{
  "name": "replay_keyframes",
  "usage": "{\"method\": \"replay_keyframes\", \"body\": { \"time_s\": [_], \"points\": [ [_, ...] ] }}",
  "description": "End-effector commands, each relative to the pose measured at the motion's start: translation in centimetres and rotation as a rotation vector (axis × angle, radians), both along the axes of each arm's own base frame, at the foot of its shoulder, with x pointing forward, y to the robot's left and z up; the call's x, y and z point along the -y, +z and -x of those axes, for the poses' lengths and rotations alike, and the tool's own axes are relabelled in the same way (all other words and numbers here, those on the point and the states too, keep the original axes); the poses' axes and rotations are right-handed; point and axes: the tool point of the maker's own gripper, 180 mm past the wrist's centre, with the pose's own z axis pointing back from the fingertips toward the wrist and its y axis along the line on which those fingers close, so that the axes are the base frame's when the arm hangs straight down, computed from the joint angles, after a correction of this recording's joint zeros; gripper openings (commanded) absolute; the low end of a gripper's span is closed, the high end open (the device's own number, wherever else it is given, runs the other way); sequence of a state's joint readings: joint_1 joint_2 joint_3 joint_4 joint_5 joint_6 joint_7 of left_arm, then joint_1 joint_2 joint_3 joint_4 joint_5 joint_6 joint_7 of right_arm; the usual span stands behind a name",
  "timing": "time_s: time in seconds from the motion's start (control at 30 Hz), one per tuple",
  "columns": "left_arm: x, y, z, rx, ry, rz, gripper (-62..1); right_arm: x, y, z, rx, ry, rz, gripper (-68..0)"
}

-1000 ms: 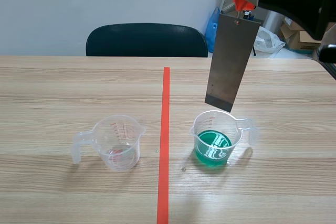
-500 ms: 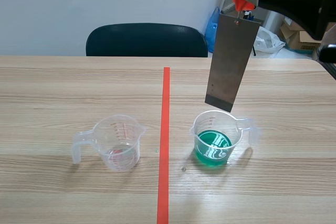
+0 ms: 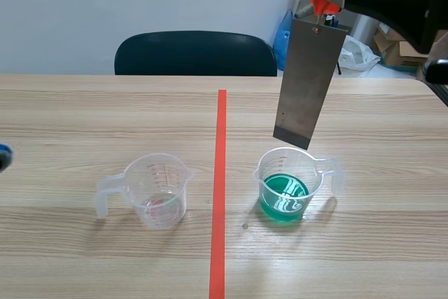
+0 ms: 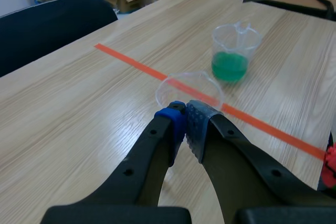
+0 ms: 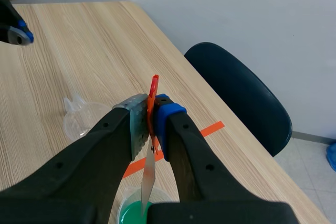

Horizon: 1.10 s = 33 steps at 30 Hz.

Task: Do the redox reaction experiment

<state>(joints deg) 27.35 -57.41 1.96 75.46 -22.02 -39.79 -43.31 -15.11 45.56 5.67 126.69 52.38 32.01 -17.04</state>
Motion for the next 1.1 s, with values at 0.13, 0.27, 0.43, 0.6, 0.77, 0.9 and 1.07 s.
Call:
{"method": "replay_keyframes", "body": {
  "time_s": [0.13,0.27,0.43,0.6,0.77,0.9,1.07],
  "points": [
    [4.5,0.4,-2.8,0.031,-0.062,0.058,-58.6,0.0,0.8,0.0,0.024,0.006,-0.009,-66.9],
    [7.9,-0.7,-4.0,0.01,-0.107,0.067,-58.5,0.0,0.8,0.0,0.025,0.006,-0.009,-66.9],
    [11.3,-0.5,-4.9,0.001,-0.134,0.143,-58.2,0.0,0.8,0.0,0.025,0.006,-0.009,-66.9],
    [14.4,-1.1,-5.3,-0.028,-0.175,0.136,-58.2,0.0,0.8,0.0,0.025,0.006,-0.009,-66.9],
    [17.1,-1.1,-5.7,-0.038,-0.201,0.15,-58.2,0.0,0.8,0.0,0.025,0.006,-0.009,-66.9],
    [18.9,-1.3,-6.1,-0.052,-0.215,0.169,-58.2,0.0,0.8,0.0,0.025,0.006,-0.009,-66.9],
    [20.9,-1.9,-6.6,-0.079,-0.23,0.176,-58.2,0.0,0.8,0.0,0.025,0.006,-0.009,-66.9]
  ]
}}
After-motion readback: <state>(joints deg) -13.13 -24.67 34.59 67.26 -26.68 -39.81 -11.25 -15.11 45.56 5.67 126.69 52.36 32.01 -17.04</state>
